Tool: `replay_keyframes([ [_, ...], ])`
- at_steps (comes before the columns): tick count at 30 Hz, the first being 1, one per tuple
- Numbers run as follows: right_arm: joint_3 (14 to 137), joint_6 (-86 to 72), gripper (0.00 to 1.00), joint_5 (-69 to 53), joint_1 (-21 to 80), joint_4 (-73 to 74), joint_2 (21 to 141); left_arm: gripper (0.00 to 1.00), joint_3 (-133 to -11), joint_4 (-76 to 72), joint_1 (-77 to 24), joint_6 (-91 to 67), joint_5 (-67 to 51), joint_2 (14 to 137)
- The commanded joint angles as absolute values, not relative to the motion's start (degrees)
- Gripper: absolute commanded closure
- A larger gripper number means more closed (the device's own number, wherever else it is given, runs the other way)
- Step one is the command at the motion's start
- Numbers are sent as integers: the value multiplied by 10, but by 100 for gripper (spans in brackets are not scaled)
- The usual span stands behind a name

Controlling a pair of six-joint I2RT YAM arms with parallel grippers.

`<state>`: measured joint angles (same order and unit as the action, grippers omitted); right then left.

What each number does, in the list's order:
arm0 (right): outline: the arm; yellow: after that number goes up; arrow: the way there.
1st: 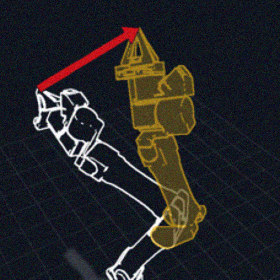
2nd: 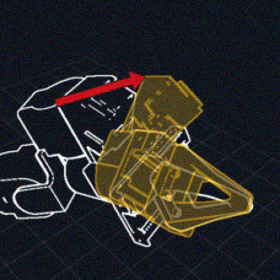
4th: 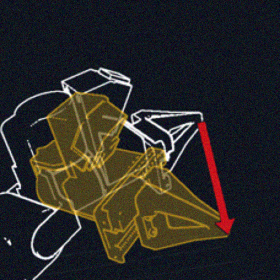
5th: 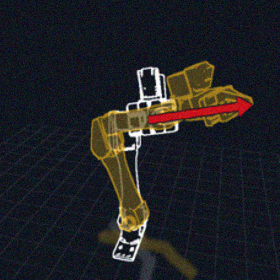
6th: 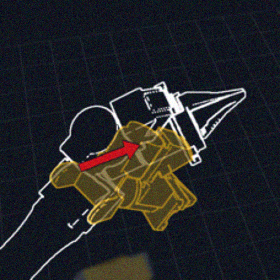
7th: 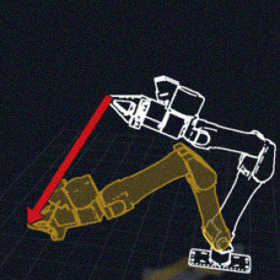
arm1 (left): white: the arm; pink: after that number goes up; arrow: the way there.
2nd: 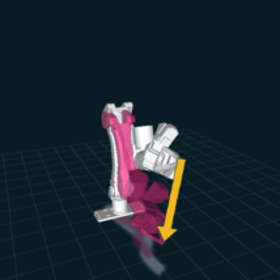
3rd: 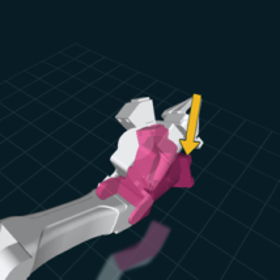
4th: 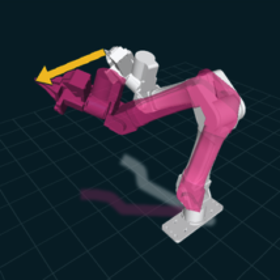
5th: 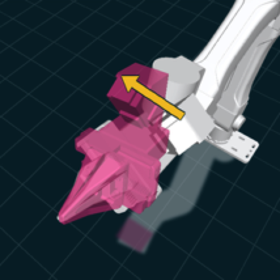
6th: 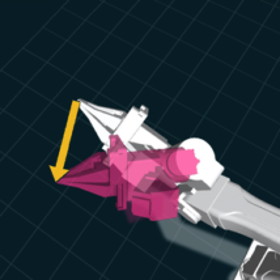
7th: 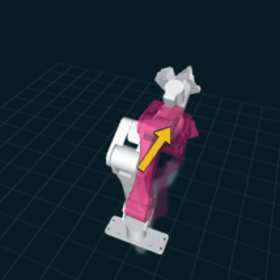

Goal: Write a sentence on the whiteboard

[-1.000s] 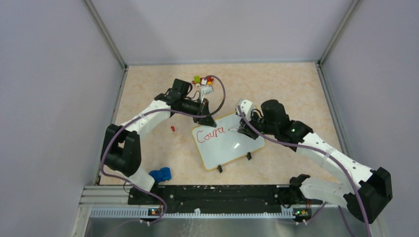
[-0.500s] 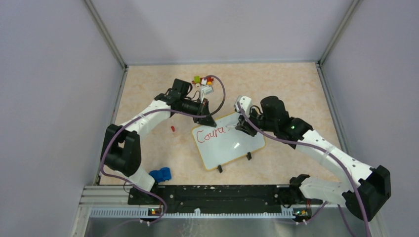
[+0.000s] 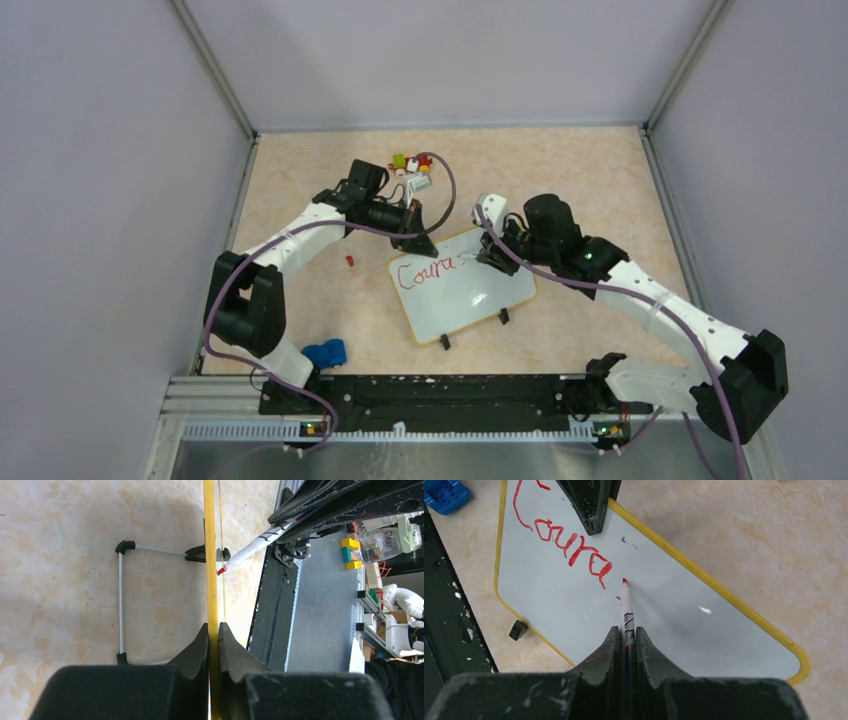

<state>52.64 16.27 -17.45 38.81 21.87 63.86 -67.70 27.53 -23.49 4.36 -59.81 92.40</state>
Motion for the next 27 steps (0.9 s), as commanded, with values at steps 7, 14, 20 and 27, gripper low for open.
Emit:
replay_keyframes([
  [7, 560, 160, 100, -174, 383, 184, 655, 100, -656, 284, -243, 73, -588, 931],
  [14, 549, 164, 100, -185, 387, 188, 660, 100, -655, 284, -243, 76, -587, 933],
  [20, 531, 170, 100, -181, 388, 194, 651, 100, -655, 283, -243, 75, -587, 935],
  [27, 512, 172, 100, -187, 388, 202, 637, 100, -657, 284, -243, 75, -586, 937],
])
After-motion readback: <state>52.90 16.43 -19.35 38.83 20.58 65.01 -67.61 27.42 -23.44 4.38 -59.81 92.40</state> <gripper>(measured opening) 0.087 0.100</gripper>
